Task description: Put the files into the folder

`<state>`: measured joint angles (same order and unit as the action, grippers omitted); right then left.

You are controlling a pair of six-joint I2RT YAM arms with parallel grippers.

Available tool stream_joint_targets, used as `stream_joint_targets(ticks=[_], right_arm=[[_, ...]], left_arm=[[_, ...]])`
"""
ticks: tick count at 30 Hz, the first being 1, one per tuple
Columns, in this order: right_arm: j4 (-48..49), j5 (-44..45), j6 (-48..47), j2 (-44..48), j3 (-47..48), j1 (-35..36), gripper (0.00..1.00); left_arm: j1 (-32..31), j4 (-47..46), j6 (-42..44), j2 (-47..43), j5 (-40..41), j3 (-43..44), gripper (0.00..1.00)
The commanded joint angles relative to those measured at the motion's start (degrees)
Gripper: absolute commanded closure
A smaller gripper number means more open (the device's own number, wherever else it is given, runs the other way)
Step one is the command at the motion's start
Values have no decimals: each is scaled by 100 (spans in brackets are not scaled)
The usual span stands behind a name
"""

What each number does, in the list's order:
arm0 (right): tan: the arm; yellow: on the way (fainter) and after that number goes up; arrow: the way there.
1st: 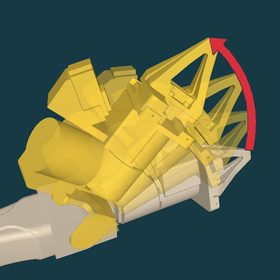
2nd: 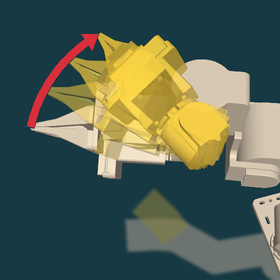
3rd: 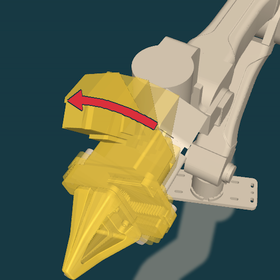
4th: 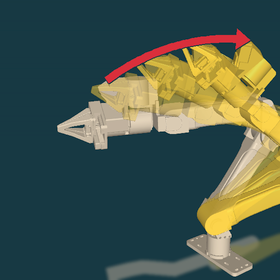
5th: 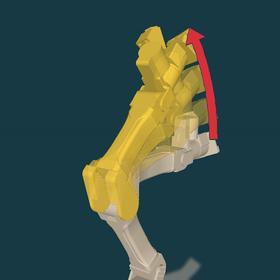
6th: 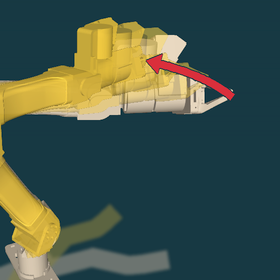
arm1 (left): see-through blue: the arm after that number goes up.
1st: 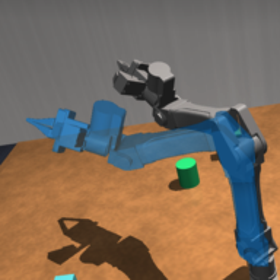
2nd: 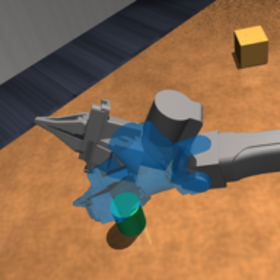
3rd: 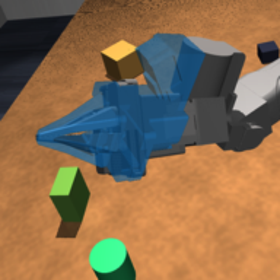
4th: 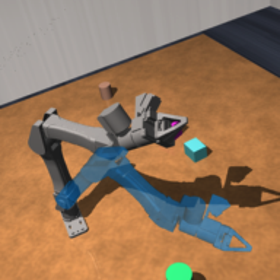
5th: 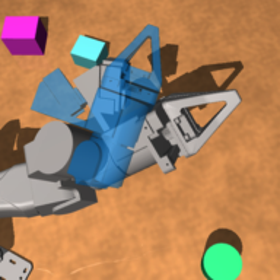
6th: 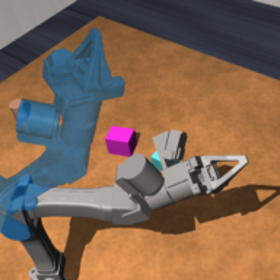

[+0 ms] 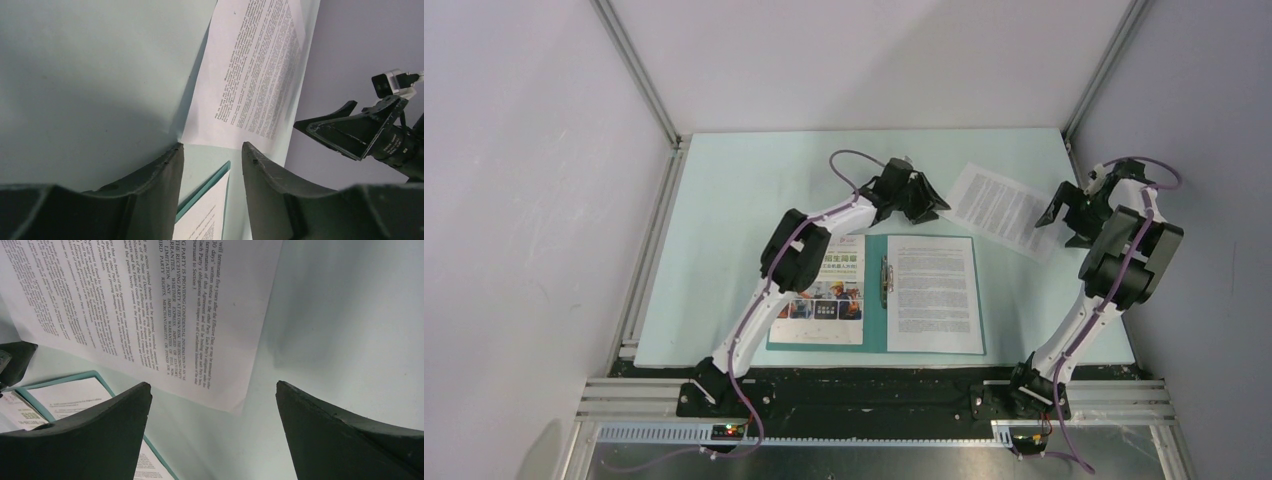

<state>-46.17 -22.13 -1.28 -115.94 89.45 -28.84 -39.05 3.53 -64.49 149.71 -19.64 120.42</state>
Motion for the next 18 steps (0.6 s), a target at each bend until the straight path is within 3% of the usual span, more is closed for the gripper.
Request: stream_joint_targets(ticks=[1, 9, 11, 14, 18], right_arm=[[76, 34, -61, -61, 371, 16, 1], [108, -16, -56, 266, -140, 12, 1], [112, -13, -44, 384, -258, 10, 1], [192, 92, 3, 404, -230, -11, 1], [405, 614, 47, 216, 196, -12, 1]], left_arm=[[-66, -296, -89, 273, 74, 310, 52], [-53, -521, -125, 511, 277, 711, 65], [-58, -506, -146, 519, 298, 737, 61], [-4, -494, -270, 351, 251, 500, 46], [131, -489, -464, -16, 186, 56, 38]])
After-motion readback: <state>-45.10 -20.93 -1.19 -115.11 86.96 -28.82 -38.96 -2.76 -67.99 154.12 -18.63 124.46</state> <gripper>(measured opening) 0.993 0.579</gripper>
